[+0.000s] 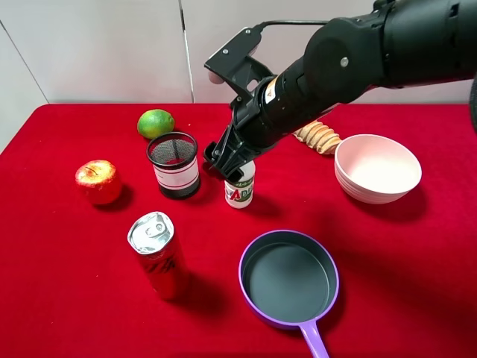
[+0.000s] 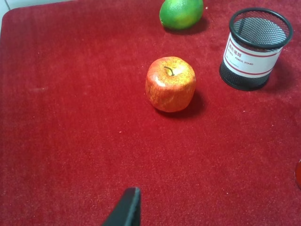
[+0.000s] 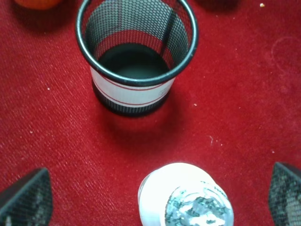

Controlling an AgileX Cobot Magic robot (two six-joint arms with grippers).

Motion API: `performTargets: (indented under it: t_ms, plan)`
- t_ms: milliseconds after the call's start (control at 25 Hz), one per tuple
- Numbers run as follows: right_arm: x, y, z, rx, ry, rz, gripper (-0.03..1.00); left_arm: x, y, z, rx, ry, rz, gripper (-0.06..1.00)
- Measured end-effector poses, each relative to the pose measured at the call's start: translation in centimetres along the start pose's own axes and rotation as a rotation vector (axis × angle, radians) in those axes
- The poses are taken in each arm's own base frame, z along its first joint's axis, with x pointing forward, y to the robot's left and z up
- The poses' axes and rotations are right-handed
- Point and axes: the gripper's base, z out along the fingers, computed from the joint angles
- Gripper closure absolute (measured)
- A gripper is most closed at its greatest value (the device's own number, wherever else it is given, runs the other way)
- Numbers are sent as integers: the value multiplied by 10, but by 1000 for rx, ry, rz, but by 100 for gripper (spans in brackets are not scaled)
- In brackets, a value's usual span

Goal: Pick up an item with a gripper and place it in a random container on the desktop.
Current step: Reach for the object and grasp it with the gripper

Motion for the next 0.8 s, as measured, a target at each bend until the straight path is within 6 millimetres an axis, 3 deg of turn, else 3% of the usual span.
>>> performTargets:
  t_ms: [800]
  plan:
    - [22, -7, 48, 1, 80, 29, 27, 0, 0, 0, -1, 0, 0, -4]
